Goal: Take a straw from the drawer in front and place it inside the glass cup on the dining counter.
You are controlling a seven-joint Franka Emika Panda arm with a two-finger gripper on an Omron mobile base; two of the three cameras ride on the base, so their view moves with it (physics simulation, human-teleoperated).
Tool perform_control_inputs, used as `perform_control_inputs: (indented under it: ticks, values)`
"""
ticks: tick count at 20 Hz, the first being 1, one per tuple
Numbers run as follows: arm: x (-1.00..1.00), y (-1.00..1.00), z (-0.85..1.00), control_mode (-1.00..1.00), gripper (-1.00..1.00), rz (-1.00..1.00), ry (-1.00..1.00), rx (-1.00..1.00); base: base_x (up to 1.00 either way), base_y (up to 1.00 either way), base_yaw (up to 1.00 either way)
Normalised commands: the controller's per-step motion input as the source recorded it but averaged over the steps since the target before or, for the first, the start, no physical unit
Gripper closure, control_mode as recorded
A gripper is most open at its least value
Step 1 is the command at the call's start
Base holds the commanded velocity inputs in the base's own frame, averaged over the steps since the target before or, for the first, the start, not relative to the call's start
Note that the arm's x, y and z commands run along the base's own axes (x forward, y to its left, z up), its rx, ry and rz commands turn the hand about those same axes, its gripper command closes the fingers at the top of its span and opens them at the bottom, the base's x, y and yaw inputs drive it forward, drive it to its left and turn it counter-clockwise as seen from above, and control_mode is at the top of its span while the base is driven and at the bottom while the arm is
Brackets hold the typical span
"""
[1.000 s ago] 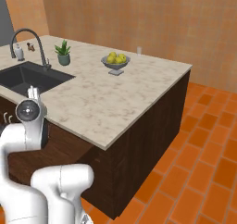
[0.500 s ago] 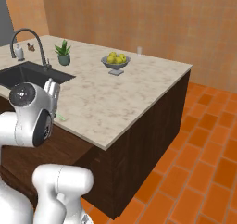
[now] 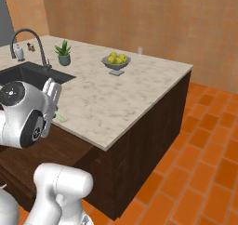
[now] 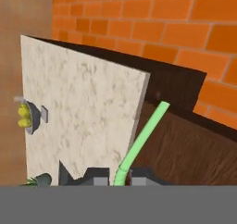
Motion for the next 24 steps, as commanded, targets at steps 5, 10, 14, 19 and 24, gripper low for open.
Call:
perform_control_inputs:
  ticks: [5, 10, 14, 19, 24]
  values:
    - [-0.07, -0.10, -0.07, 1.00, 1.00, -0.03, -0.04, 0.01, -0.18, -0.37, -0.04]
    - [0.00, 0.00, 0.00, 1.00, 1.00, 0.00, 0.00, 0.00, -0.15, -0.95, -0.07]
    - [0.00, 0.00, 0.00, 1.00, 1.00, 0.00, 0.00, 0.00, 0.14, -0.98, -0.06]
    - [0.00, 0.00, 0.00, 1.00, 1.00, 0.00, 0.00, 0.00, 0.82, -0.80, -0.05]
    - [0.00, 0.00, 0.00, 1.00, 1.00, 0.00, 0.00, 0.00, 1.00, -0.71, -0.06]
